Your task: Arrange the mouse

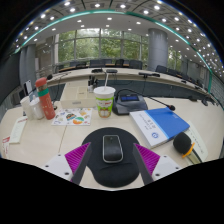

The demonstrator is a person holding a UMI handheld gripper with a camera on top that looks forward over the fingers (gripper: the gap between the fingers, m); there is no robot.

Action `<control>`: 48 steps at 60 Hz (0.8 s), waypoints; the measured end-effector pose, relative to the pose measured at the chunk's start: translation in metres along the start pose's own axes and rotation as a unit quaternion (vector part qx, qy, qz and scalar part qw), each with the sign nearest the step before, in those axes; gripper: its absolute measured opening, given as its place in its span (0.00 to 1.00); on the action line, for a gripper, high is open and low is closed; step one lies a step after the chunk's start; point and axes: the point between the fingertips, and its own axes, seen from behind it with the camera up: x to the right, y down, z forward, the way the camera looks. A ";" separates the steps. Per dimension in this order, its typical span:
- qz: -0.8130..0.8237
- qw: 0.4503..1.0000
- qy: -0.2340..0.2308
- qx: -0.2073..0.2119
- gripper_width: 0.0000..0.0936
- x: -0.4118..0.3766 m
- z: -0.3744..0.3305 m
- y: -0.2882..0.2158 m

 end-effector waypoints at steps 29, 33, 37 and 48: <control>-0.010 0.999 0.035 0.039 0.92 -0.046 -0.295 0.027; -0.017 0.998 0.036 0.038 0.92 -0.050 -0.320 0.039; -0.021 0.999 0.036 0.035 0.92 -0.054 -0.341 0.050; -0.020 0.998 0.040 0.044 0.91 -0.056 -0.375 0.063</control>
